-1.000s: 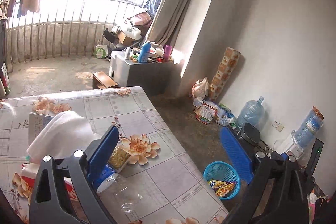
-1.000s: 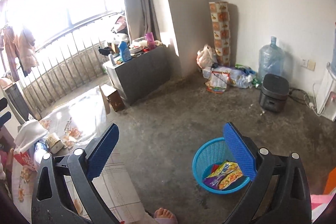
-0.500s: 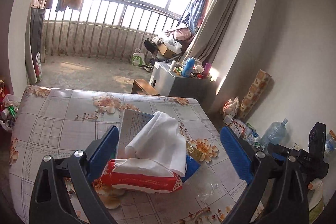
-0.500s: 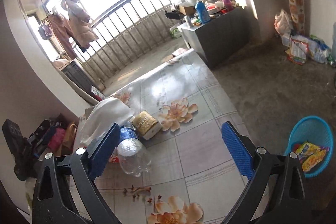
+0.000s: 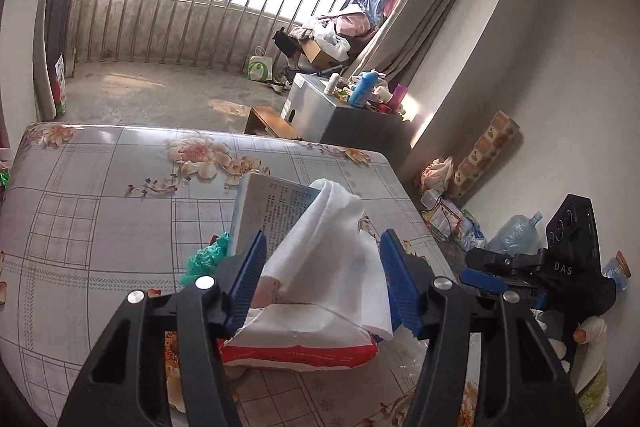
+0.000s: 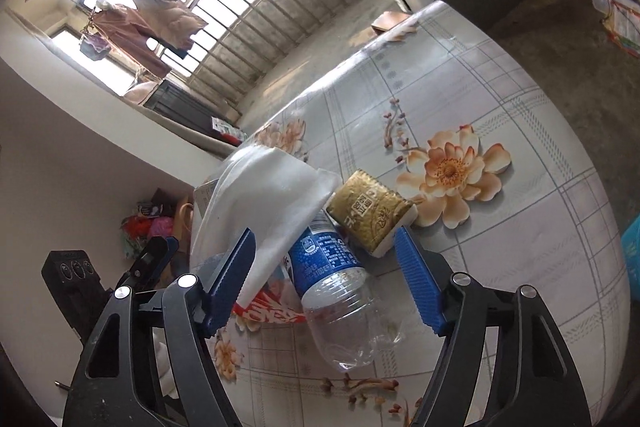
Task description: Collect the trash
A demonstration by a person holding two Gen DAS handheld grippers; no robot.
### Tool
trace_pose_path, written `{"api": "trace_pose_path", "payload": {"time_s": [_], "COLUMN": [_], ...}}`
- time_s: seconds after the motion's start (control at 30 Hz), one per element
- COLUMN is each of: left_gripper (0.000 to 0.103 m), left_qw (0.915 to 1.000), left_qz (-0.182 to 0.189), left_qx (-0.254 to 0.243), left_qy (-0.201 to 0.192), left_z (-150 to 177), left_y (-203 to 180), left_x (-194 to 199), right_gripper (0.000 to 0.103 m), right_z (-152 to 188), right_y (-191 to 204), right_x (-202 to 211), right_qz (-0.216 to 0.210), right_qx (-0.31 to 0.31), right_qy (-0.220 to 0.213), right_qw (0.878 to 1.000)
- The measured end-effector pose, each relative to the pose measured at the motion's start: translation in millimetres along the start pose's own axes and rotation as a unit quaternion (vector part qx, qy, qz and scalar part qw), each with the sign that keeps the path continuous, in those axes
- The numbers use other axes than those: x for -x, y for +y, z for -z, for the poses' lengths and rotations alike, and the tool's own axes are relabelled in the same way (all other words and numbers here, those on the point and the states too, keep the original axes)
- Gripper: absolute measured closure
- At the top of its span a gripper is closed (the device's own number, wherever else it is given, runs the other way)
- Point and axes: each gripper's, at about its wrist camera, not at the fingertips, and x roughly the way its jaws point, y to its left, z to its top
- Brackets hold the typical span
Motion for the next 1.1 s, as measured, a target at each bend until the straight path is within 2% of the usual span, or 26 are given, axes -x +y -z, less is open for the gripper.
{"api": "trace_pose_path", "payload": {"time_s": [0.07, 0.3, 0.4, 0.57, 0.73, 0.9, 1.1], "left_gripper": [0.055, 0.067, 0.083, 0.098, 0.101, 0.102, 0.102], "left_qw": [0.9998, 0.9981, 0.9976, 0.9977, 0.9982, 0.9989, 0.9989], "left_qz": [-0.001, -0.01, -0.011, -0.009, -0.011, -0.016, -0.015], "left_qx": [0.006, 0.003, 0.006, 0.008, 0.016, 0.018, 0.021], "left_qy": [0.019, 0.061, 0.069, 0.067, 0.056, 0.04, 0.04], "left_z": [-3, -2, 1, 2, -2, -7, -8], "left_y": [5, 13, 16, 20, 24, 26, 27], "left_x": [-11, -32, -35, -34, -30, -25, -25], "right_gripper": [0.037, 0.037, 0.035, 0.035, 0.035, 0.031, 0.031], "right_z": [-3, -13, -16, -18, -19, -20, -21], "right_y": [-2, -22, -26, -32, -32, -9, 22], "right_x": [-4, -11, -16, -36, -52, -68, -86], "right_qz": [0.005, 0.039, 0.061, 0.082, 0.102, 0.136, 0.152], "right_qx": [-0.003, -0.019, -0.009, -0.007, 0.008, 0.099, 0.202], "right_qy": [0.002, 0.015, 0.028, 0.059, 0.076, 0.098, 0.124], "right_qw": [1.0, 0.999, 0.998, 0.995, 0.992, 0.981, 0.96]}}
